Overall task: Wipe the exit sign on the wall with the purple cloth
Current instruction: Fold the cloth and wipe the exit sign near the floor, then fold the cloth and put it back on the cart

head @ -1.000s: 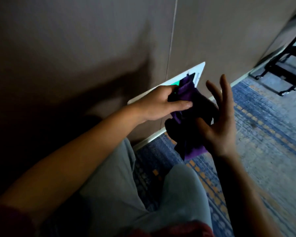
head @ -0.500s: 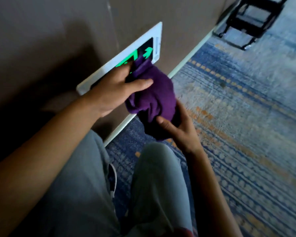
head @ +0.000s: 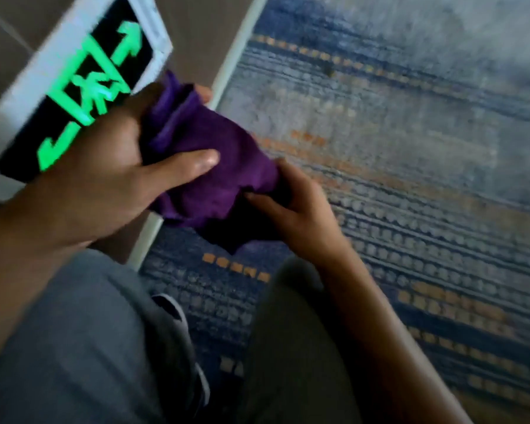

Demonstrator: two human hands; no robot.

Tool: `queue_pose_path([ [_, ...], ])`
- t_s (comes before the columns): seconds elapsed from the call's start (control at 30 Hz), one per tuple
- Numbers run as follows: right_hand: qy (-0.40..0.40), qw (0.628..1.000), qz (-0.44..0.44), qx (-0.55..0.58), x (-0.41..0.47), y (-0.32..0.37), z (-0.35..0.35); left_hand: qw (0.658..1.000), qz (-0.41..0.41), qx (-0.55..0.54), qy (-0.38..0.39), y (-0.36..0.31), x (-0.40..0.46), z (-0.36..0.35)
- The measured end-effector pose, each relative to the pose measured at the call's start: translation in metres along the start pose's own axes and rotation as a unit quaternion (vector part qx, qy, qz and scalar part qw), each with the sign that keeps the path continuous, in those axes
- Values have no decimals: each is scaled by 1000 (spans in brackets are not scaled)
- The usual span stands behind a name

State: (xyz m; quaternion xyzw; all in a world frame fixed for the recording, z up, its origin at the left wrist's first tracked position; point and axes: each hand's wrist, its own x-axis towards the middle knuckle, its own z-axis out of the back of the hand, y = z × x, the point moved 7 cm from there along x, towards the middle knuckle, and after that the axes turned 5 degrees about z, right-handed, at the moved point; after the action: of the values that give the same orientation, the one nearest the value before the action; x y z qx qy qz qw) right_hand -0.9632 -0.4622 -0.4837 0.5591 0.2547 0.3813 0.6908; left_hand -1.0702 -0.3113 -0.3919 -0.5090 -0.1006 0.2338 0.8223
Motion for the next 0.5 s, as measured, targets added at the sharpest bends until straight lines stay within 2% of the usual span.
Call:
queue_pose_path([
  [0.07, -51, 997, 4, -59, -5, 6, 13, 1000, -11, 6, 0, -5, -4, -4],
  [0.13, -84, 993, -16, -86, -13, 12, 27, 999, 12, -29, 10, -2, 2, -7],
  [0.2, -96, 990, -41, -94, -28, 14, 41, 998, 26, -35, 38, 2, 13, -15],
  [0.3, -110, 976, -66, -173, -58, 25, 60, 993, 55, -40, 92, 8, 15, -34],
  [0.4, -86, 962, -109, -233, -88, 42, 76, 987, 62, 6, 146, 6, 4, -60],
  [0.5, -51, 966, -153, -200, -115, 64, 89, 978, 114, 0, 176, -2, -13, -78],
])
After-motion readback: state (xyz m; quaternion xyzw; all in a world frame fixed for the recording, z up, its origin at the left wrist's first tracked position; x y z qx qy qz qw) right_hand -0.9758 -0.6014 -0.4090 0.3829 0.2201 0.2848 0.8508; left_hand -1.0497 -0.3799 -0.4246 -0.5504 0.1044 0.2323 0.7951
